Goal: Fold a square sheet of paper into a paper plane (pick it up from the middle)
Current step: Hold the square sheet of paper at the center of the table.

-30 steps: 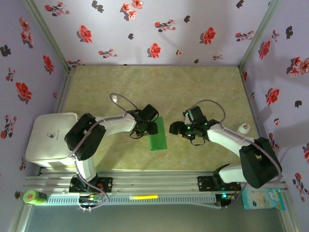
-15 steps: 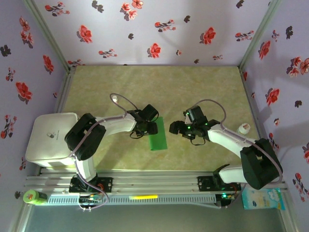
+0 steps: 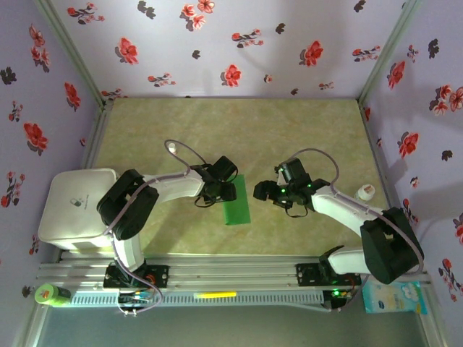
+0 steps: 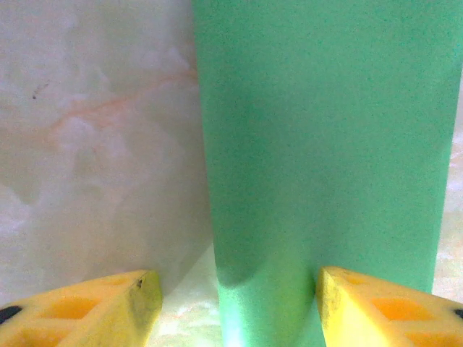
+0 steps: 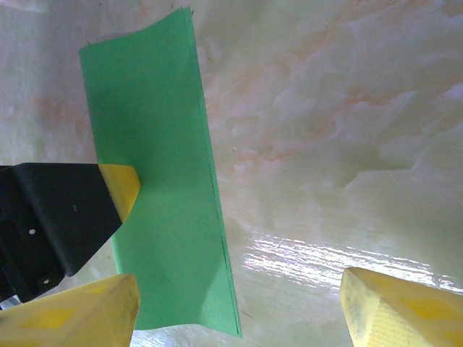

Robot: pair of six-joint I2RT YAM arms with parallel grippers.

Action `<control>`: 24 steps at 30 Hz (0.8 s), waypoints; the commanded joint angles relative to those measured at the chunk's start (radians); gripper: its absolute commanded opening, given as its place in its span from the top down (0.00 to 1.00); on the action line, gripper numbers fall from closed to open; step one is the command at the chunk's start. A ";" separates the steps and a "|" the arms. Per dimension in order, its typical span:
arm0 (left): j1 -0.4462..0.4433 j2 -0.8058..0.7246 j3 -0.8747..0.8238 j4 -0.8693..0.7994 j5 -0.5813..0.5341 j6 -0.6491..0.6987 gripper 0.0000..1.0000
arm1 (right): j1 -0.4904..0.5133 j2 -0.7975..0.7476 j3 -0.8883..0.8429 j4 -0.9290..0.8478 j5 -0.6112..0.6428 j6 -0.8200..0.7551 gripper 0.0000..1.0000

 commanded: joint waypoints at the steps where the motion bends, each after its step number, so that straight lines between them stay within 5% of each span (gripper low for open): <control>1: -0.006 0.093 -0.050 0.064 0.013 -0.010 0.39 | 0.007 -0.019 -0.009 0.016 0.020 0.010 0.26; 24: -0.005 0.087 -0.049 0.054 -0.001 -0.015 0.39 | 0.007 -0.057 -0.024 0.016 0.059 0.020 0.25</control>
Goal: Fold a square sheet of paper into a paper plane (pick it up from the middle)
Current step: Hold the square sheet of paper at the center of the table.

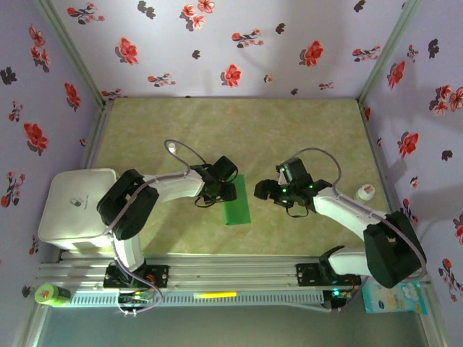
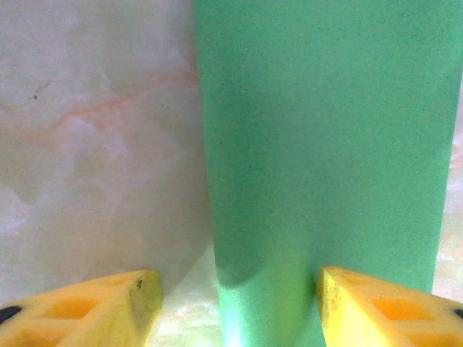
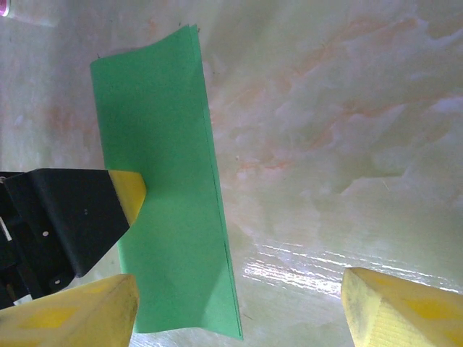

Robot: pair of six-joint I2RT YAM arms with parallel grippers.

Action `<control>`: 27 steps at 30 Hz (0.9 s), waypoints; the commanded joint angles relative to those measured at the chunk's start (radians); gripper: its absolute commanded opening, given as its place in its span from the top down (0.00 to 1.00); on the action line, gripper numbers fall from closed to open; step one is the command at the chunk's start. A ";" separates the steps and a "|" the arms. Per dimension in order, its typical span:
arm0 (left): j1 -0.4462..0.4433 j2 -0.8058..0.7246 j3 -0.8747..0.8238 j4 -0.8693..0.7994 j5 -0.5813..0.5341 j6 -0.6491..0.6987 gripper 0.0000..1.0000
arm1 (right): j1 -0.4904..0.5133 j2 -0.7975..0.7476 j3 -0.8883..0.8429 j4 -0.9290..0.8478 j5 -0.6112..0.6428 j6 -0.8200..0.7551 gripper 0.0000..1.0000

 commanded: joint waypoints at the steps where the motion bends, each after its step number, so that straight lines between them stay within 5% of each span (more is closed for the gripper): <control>1: -0.006 0.087 -0.049 0.053 -0.001 -0.012 0.39 | 0.007 -0.023 -0.016 0.011 0.034 0.017 0.25; 27: -0.006 0.104 -0.015 0.030 -0.003 0.037 0.37 | 0.007 -0.020 -0.016 0.013 0.037 0.019 0.23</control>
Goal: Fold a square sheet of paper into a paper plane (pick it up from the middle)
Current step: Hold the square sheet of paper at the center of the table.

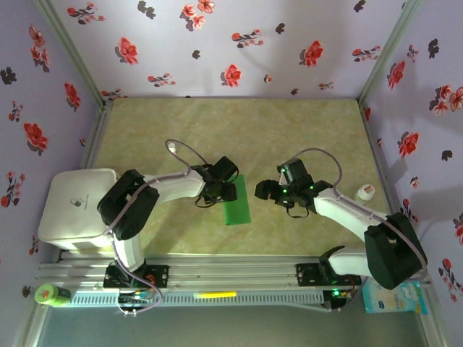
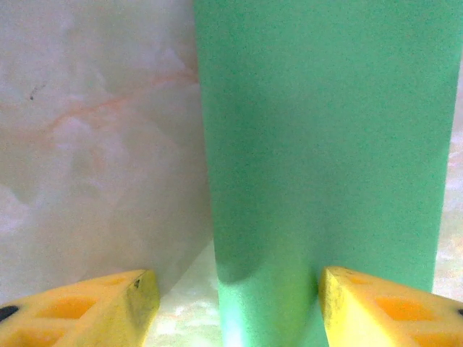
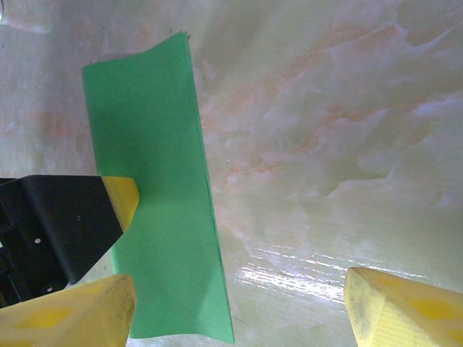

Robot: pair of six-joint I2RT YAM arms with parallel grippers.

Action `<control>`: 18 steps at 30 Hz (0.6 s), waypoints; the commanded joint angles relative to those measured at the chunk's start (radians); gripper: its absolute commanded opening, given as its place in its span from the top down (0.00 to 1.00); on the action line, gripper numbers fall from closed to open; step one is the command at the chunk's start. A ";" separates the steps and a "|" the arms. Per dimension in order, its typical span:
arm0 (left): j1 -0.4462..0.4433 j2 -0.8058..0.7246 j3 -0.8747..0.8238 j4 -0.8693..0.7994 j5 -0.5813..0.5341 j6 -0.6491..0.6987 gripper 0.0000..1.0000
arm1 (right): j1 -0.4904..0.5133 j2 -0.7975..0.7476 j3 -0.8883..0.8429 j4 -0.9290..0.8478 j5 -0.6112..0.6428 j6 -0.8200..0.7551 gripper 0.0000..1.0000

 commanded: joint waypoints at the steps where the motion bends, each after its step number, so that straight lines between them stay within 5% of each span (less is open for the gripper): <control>1: -0.001 0.105 -0.019 0.037 0.008 0.033 0.37 | 0.007 -0.014 -0.010 0.009 0.017 0.019 0.24; 18: -0.003 0.124 -0.022 0.043 0.009 0.026 0.37 | 0.007 -0.002 -0.019 0.036 -0.021 0.021 0.23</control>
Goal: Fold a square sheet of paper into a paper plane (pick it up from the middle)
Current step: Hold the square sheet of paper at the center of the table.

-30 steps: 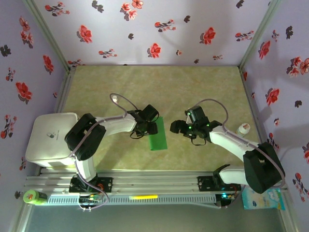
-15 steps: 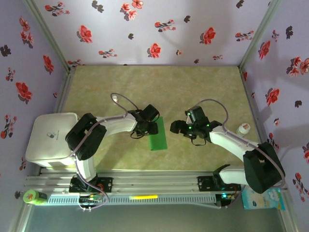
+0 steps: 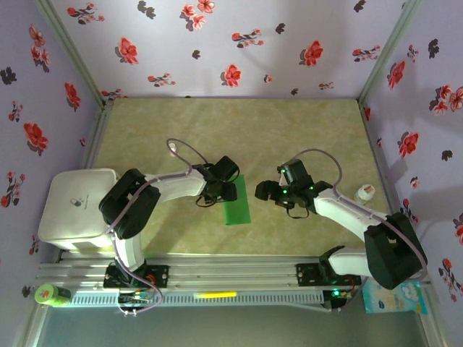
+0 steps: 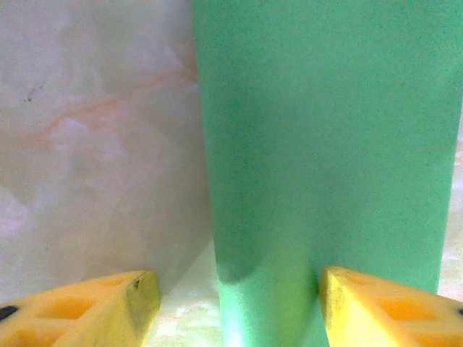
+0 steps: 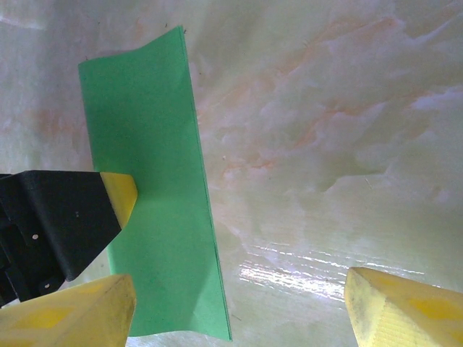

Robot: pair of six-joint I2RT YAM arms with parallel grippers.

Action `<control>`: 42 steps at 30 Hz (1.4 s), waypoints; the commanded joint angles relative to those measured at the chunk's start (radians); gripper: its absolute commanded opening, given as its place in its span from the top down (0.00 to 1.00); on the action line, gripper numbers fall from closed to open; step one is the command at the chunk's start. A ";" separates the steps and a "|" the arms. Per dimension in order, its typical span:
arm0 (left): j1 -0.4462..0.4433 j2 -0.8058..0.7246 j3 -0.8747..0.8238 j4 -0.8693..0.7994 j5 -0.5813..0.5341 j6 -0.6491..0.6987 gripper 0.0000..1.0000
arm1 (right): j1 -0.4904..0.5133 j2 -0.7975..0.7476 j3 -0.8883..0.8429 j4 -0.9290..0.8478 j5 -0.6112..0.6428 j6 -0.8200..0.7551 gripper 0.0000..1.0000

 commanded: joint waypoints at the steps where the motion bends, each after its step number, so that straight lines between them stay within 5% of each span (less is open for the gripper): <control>1: -0.003 0.113 -0.038 0.062 0.009 0.019 0.37 | 0.007 0.001 -0.012 0.035 -0.020 0.022 0.24; 9: -0.003 0.114 -0.037 0.062 0.010 0.016 0.37 | 0.007 0.019 -0.015 0.055 -0.041 0.026 0.25; 12: -0.003 0.114 -0.040 0.061 0.010 0.018 0.37 | 0.007 0.036 -0.013 0.078 -0.078 0.029 0.32; 23: -0.005 0.114 -0.041 0.062 0.010 0.018 0.37 | 0.007 0.204 0.002 0.299 -0.253 0.108 1.00; 42: -0.006 0.117 -0.049 0.074 0.011 0.011 0.37 | 0.058 0.459 0.153 0.302 -0.262 0.119 1.00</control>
